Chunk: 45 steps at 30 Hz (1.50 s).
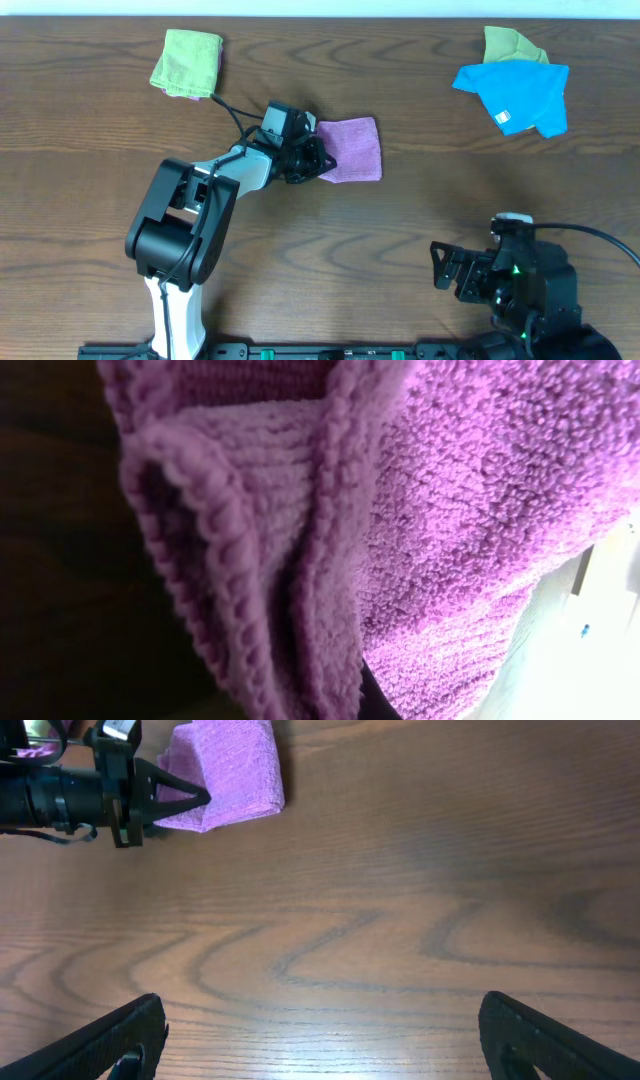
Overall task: Fold the cloth
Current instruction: 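Carry the purple cloth with the left gripper to the yellow-green cloth, then lower the purple cloth onto the yellow-green cloth with the left gripper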
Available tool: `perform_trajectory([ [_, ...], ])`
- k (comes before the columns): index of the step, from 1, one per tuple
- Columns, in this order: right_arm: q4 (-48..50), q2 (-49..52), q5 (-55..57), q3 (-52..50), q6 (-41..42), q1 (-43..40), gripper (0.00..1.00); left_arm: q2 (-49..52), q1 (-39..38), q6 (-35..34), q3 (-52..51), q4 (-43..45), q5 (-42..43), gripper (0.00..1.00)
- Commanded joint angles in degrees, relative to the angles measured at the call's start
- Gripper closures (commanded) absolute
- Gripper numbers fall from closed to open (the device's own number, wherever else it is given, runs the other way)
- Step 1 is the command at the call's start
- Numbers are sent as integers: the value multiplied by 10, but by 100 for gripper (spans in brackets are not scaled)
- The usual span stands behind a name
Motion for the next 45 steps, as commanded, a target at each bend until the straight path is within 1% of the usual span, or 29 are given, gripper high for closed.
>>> perform_trajectory([
  [1, -1, -3, 3, -4, 8, -5, 1, -31, 19, 34, 9, -19, -29, 94],
  [4, -1, -3, 3, -4, 8, -5, 1, -80, 42, 32, 42, -80, -104, 94],
  [7, -1, -3, 3, -4, 8, -5, 1, -116, 79, 34, 113, -166, -196, 94],
  [9, -1, -3, 3, -4, 8, -5, 1, -118, 106, 41, 169, -206, -221, 94],
  [11, -1, -3, 3, -4, 8, -5, 1, -113, 128, 49, 212, -217, -228, 94],
  [15, -1, -3, 3, -4, 8, -5, 1, -105, 166, 49, 269, -207, -272, 94],
  [19, -1, -3, 3, -4, 8, -5, 1, -104, 193, 49, 281, -165, -314, 94],
  [27, -1, -3, 3, -4, 8, -5, 1, -65, 226, 47, 288, -69, -331, 94],
  [37, -1, -3, 3, -4, 8, -5, 1, 47, 229, 51, 391, -62, -347, 94],
  [45, -1, -3, 3, -4, 8, -5, 1, 89, 230, 51, 416, -35, -356, 94],
])
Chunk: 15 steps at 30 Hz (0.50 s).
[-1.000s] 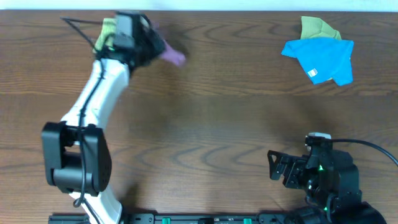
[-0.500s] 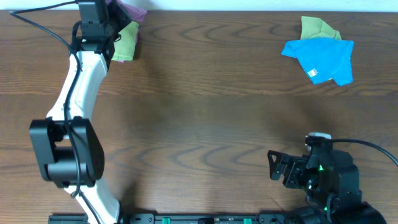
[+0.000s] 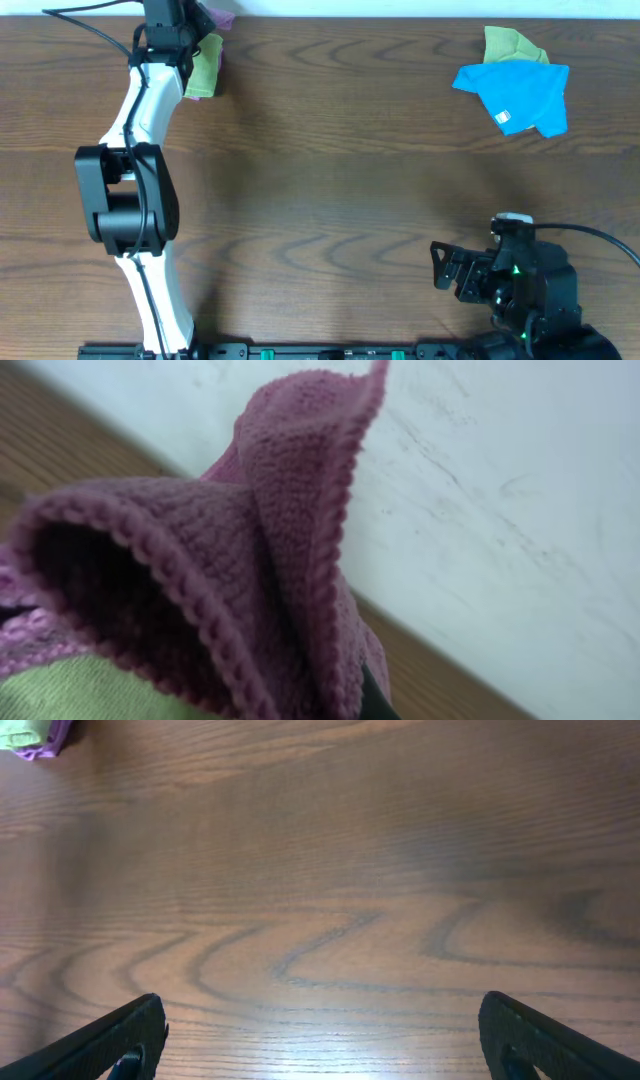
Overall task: Fold the cloth
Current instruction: 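Lower the purple cloth onto the yellow-green cloth with the left gripper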
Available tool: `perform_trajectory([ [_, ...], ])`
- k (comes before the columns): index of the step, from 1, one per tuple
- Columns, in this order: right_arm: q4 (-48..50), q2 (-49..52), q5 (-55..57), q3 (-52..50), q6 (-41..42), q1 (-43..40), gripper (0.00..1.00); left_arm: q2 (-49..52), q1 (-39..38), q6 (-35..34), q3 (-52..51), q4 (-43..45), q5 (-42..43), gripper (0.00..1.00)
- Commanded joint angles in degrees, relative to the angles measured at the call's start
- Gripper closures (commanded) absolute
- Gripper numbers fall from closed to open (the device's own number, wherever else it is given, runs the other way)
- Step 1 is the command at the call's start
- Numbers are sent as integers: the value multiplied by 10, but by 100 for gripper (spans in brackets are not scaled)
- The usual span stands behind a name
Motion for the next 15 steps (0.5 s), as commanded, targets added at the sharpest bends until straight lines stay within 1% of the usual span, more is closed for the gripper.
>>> perform_trajectory([
  [1, -1, -2, 3, -4, 8, -5, 1, 9, 3, 13, 23, 6, -28, 94],
  [6, -1, -2, 3, -4, 8, -5, 1, 9, 3, 35, 23, 2, -42, 94],
  [15, -1, -2, 3, -4, 8, -5, 1, 14, 3, 42, 23, -66, -68, 94],
])
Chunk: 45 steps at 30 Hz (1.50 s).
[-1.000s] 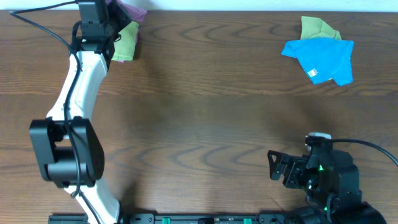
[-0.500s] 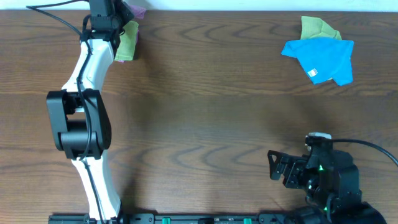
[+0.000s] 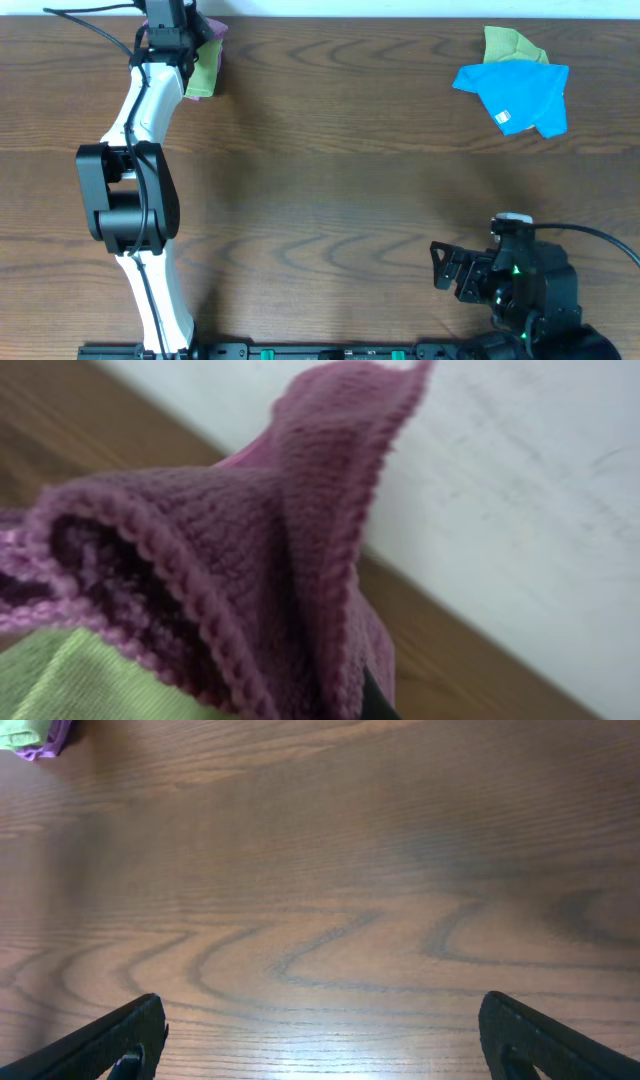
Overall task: Fold the cloth
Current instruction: 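Lower the purple cloth onto the yellow-green cloth with the left gripper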
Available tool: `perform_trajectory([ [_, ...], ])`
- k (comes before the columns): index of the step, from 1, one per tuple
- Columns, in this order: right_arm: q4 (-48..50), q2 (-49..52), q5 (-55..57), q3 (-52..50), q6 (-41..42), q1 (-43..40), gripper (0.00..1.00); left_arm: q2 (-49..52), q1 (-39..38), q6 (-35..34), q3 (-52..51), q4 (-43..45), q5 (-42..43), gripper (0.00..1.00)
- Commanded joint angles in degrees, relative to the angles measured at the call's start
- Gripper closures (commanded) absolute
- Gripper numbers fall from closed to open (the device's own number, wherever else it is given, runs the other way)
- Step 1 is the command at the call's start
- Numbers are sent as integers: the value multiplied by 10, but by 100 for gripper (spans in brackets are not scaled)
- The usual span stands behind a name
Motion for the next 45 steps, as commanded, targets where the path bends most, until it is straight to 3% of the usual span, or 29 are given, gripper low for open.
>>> perform_trajectory([
  [1, -1, -2, 3, -4, 8, -5, 1, 11, 3, 13, 19, -18, -21, 94],
  [19, -1, -2, 3, -4, 8, -5, 1, 20, 3, 12, 19, -144, -70, 94],
  [23, -1, -2, 3, -4, 8, -5, 1, 20, 3, 12, 19, -170, -67, 91],
  [25, -1, -2, 3, -4, 8, -5, 1, 20, 3, 12, 19, -188, -67, 84],
  [28, -1, -2, 3, -4, 8, -5, 1, 20, 3, 13, 19, -205, -68, 66],
  [32, -1, -2, 3, -4, 8, -5, 1, 20, 4, 15, 19, -215, -68, 19],
  [34, -1, -2, 3, -4, 8, -5, 1, 20, 4, 16, 19, -215, -68, 2],
  [45, -1, -2, 3, -4, 8, -5, 1, -18, 8, 52, 19, -243, -68, 5],
])
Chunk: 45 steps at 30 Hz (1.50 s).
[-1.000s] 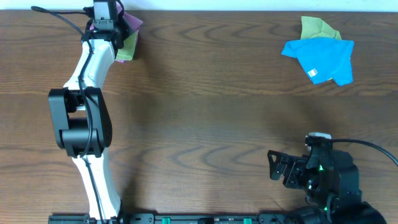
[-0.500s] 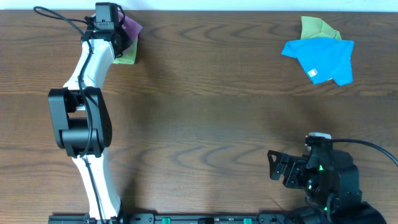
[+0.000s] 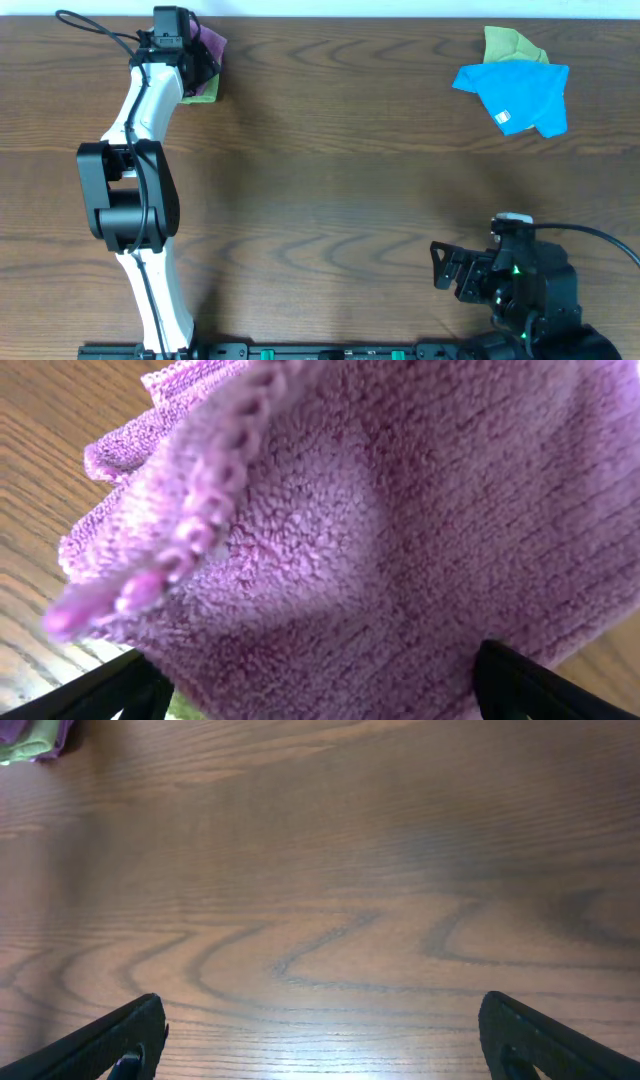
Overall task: Fold the cloth
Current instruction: 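Lower the purple cloth onto the yellow-green cloth with the left gripper, then open the left gripper and pull it back from the stack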
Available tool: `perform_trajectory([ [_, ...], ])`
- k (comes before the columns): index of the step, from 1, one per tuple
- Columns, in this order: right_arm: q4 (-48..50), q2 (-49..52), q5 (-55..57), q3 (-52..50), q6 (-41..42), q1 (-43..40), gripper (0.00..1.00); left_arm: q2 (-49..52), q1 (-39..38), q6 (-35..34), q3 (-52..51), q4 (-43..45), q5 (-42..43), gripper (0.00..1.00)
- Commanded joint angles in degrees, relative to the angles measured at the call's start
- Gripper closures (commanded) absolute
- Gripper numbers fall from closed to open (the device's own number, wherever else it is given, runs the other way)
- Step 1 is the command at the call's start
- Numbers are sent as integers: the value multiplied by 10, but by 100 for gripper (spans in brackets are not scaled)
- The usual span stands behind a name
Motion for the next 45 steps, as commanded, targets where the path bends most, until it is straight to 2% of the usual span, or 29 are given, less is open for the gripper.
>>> perform_trajectory([
  [1, -1, -2, 3, -4, 8, -5, 1, -34, 5, 29, 16, -16, -12, 5],
  [17, -1, -2, 3, -4, 8, -5, 1, -128, 5, 86, 16, -136, -9, 5],
  [24, -1, -2, 3, -4, 8, -5, 1, -171, 5, 163, 16, -192, 35, 5],
  [30, -1, -2, 3, -4, 8, -5, 1, -202, 4, 163, 16, -243, 52, 5],
  [35, -1, -2, 3, -4, 8, -5, 1, -237, 6, 169, 16, -317, 16, 5],
  [45, -1, -2, 3, -4, 8, -5, 1, -315, 7, 167, 16, -454, 18, 5],
])
